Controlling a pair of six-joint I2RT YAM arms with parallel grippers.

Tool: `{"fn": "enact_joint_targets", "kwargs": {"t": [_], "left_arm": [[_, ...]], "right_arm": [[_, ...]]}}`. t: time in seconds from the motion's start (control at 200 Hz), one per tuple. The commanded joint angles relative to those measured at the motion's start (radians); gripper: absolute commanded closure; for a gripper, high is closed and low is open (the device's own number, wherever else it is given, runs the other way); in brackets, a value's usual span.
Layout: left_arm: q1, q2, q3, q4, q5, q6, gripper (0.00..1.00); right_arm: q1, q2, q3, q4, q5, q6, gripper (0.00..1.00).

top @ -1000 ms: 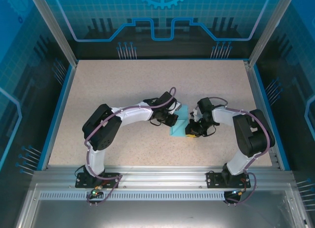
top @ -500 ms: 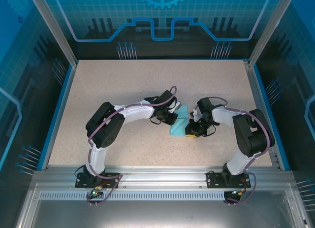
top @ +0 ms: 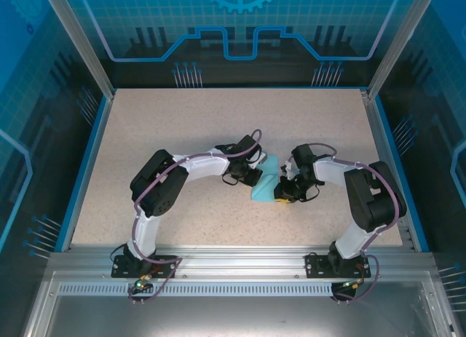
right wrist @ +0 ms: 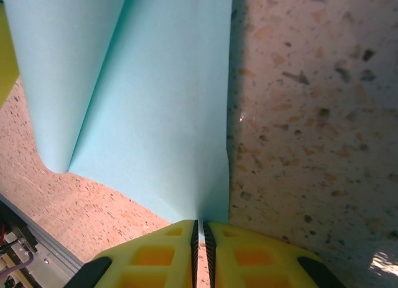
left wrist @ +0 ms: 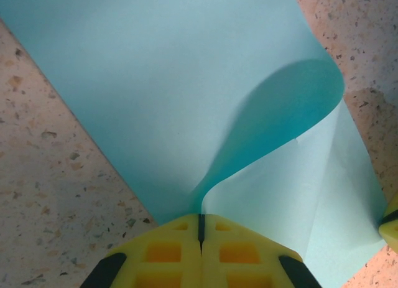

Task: Fold a paper plane with a square sheet of paper (fold left side to right side)
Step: Fold the triangle a second time at the center of the table.

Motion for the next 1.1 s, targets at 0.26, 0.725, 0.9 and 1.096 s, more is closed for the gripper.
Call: {"fn": "enact_joint_targets", "kwargs": {"t": [0.26, 0.725, 0.9, 1.096], "left_arm": [[0.009, -0.026, 0.008, -0.022, -0.032, 0.020, 1.00], [0.011, -0.004, 0.003, -0.015, -0.045, 0.016, 1.00], [0.011, 0.004, -0.005, -0.010, -0.038, 0.014, 1.00], [0.010, 0.016, -0.013, -0.002, -0.025, 0.004, 0.99]], "right_arm": [[0.017, 0.034, -0.005, -0.046, 0.071, -0.011, 0.85], [0.020, 0.026, -0.006, -0.039, 0.063, -0.010, 0.84], [0.019, -0.017, -0.011, 0.001, 0.016, -0.003, 0.80], [-0.009, -0.095, 0.015, 0.009, -0.055, 0.004, 0.75]]}}
